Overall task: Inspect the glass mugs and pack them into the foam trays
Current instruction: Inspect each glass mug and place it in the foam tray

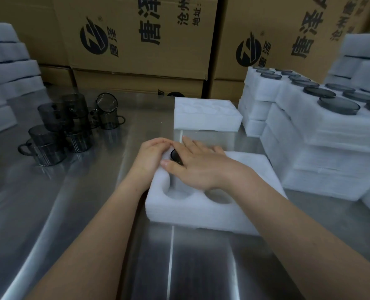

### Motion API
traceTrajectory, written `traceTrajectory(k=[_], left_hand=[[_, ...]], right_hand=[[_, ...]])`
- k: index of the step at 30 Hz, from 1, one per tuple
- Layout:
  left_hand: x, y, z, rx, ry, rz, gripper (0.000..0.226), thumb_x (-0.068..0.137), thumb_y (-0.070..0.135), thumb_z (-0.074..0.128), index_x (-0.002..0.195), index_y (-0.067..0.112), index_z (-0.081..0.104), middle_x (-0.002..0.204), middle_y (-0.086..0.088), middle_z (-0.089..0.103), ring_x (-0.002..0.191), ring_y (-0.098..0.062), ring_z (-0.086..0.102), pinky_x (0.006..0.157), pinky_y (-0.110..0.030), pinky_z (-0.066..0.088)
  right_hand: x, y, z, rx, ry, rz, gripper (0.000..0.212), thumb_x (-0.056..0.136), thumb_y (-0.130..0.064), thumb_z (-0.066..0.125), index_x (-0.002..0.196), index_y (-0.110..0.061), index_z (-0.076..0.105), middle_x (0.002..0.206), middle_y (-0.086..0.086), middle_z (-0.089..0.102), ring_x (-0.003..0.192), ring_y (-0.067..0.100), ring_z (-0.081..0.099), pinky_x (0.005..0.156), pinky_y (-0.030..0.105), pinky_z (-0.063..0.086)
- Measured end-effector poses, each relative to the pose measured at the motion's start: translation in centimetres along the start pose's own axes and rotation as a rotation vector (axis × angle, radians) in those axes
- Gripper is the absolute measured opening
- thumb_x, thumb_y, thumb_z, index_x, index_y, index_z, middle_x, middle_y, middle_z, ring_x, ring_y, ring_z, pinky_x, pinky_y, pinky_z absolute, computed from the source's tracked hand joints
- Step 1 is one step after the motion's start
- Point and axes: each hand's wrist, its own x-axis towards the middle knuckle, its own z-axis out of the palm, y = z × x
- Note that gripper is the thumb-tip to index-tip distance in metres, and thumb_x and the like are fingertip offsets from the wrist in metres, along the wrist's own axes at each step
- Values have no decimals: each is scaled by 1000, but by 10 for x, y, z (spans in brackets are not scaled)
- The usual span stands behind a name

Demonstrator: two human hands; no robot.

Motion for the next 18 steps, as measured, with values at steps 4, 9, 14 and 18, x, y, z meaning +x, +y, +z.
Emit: traceTrajectory(k=[4, 9, 14, 18], left_hand=[[10, -6, -5, 186, 127, 72, 25, 92, 1, 48, 90, 12, 71, 86, 2, 69, 84, -12, 64, 76, -24, 50], [33, -3, -25, 719, 443, 249, 31, 90, 10, 51, 118, 18, 60, 127, -4, 54, 103, -22, 57, 80, -32, 40], [76, 16, -49, 1091, 464, 206, 47, 91, 13, 51, 136, 9, 40, 156, -13, 20, 108, -42, 56, 73, -38, 35], [106, 19, -67, 1222, 468, 103, 58, 92, 15, 55, 143, 13, 28, 161, -18, 2, 113, -46, 53, 70, -39, 38]], right_hand=[[-4, 0, 7, 35, 129, -5, 70, 95, -66, 9, 156, -32, 7, 165, -4, 7, 150, 18, 9, 116, 52, 9], [-5, -3, 6, 74, 233, -5, 67, 95, -63, 11, 150, -30, 31, 153, -7, 37, 140, 18, 32, 110, 50, 22], [-7, -4, 5, 59, 225, -9, 59, 97, -60, 17, 143, -30, 38, 146, -8, 45, 134, 19, 38, 109, 49, 24], [-7, -5, 5, 60, 211, -1, 59, 98, -60, 19, 147, -30, 33, 149, -8, 41, 137, 18, 35, 113, 51, 21]])
